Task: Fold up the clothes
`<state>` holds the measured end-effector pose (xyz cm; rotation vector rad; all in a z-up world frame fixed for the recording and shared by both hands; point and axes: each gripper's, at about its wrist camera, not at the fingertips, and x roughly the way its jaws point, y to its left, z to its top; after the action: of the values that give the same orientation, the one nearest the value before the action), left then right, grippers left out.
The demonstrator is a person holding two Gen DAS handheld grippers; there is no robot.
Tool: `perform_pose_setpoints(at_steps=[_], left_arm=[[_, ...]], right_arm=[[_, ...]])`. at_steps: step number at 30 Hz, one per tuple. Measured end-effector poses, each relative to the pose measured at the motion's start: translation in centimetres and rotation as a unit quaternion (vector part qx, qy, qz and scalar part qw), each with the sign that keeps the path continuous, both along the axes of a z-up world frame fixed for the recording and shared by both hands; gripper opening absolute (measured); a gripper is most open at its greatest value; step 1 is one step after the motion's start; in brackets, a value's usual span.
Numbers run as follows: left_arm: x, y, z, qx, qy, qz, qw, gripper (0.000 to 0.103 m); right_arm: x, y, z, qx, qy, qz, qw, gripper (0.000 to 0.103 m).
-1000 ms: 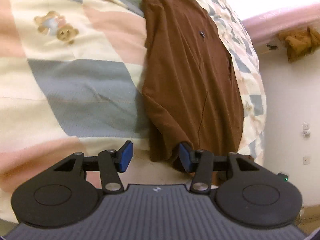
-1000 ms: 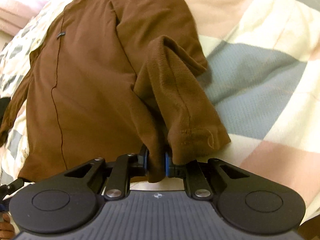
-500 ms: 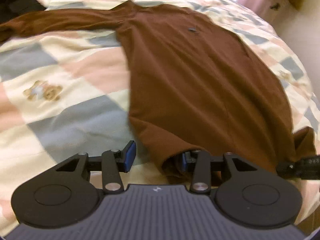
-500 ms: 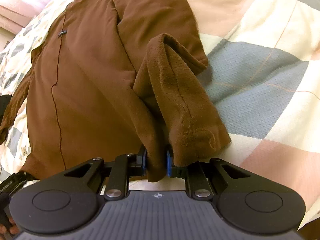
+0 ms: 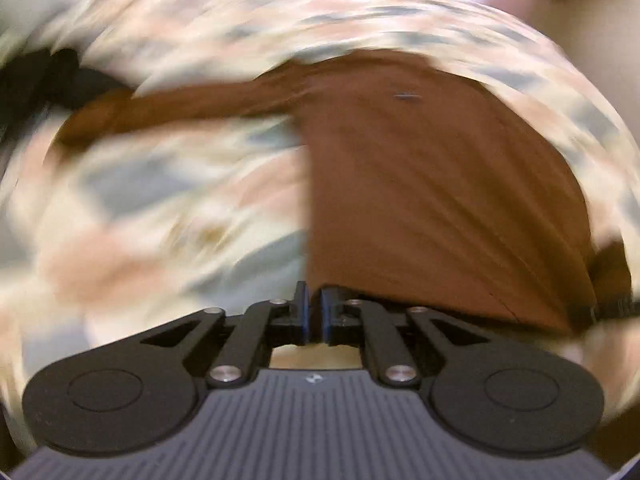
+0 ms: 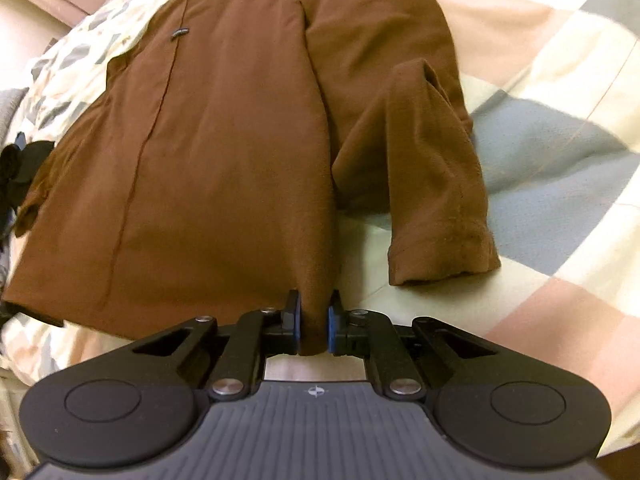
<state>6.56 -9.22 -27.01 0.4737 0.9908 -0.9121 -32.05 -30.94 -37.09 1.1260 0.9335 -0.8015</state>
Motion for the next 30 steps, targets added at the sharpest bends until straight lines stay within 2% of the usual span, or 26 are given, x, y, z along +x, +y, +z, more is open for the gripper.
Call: perform_pose_setpoints(at_steps=[2, 3, 5, 7, 9, 10, 12, 15, 18, 19, 21, 24, 26, 27, 28, 29, 30], left_arm=[[2.5, 1.1, -1.9, -0.002, 0.048, 0.063, 0.9969, 0.000], [3.3, 1.4, -2.7, 0.001, 0.060, 0.078, 0.9951, 0.000], [1.7, 0.7, -4.3, 0.036, 0.028, 0.024, 0.9987, 0.001], [0.0, 0.1, -5.4, 0.064, 0.000, -0.032, 0.9974, 0.004], [0.4, 0.7, -5.3, 0.038, 0.029, -0.026, 0.9985, 0.010], [1.1, 1.0, -5.0, 0.018, 0.040, -0.010, 0.9990, 0.018], [2.5, 1.5, -4.5, -0.022, 0.064, 0.024, 0.9974, 0.026], [5.0, 3.2, -4.0, -0.075, 0.127, 0.064, 0.9869, 0.028], [7.9, 3.8, -4.8, -0.107, 0.182, 0.089, 0.9735, 0.029], [8.6, 4.0, -5.3, -0.110, 0.202, 0.092, 0.9689, 0.031], [9.2, 3.9, -6.3, -0.086, 0.218, 0.091, 0.9679, 0.035], [8.8, 2.1, -9.1, -0.042, 0.231, 0.060, 0.9703, 0.035], [8.3, 0.9, -10.7, -0.033, 0.249, 0.051, 0.9666, 0.035], [7.9, 0.4, -11.2, -0.026, 0.248, 0.046, 0.9673, 0.034], [7.4, -0.2, -11.3, -0.016, 0.233, 0.039, 0.9716, 0.022], [7.0, -0.7, -11.3, -0.008, 0.218, 0.032, 0.9754, 0.014], [6.6, -0.9, -10.8, -0.006, 0.202, 0.025, 0.9790, 0.009]], right_arm=[[-0.3, 0.0, 0.1, -0.001, 0.008, -0.008, 1.000, 0.009], [-0.7, -0.2, -0.1, 0.005, 0.003, -0.013, 1.000, 0.009], [-0.7, -0.5, -0.3, 0.010, 0.002, -0.011, 1.000, 0.009], [-0.6, -0.7, -0.5, 0.013, 0.004, -0.007, 1.000, 0.010], [-0.6, -0.8, -0.7, 0.017, 0.006, -0.008, 1.000, 0.011], [-0.6, -0.8, -0.7, 0.017, 0.008, -0.010, 1.000, 0.013], [-1.0, -0.7, -0.7, 0.017, 0.007, -0.013, 1.000, 0.021], [-0.5, -1.0, -0.9, 0.020, 0.001, -0.021, 1.000, 0.029], [-0.4, -1.0, -0.9, 0.020, -0.003, -0.024, 1.000, 0.037], [-0.4, -0.9, -0.9, 0.019, -0.004, -0.024, 1.000, 0.038], [-0.4, -0.9, -0.9, 0.018, -0.003, -0.024, 1.000, 0.040], [-0.2, -0.8, -1.2, 0.017, -0.004, -0.027, 0.999, 0.042], [-0.1, -0.8, -1.4, 0.016, -0.001, -0.028, 0.999, 0.042], [-0.2, -0.7, -1.3, 0.016, 0.000, -0.029, 0.999, 0.042], [-0.2, -0.7, -1.3, 0.015, 0.001, -0.030, 0.999, 0.042], [-0.1, -0.7, -1.3, 0.014, 0.002, -0.029, 0.999, 0.042], [0.1, -0.6, -1.4, 0.011, 0.006, -0.024, 1.000, 0.037]])
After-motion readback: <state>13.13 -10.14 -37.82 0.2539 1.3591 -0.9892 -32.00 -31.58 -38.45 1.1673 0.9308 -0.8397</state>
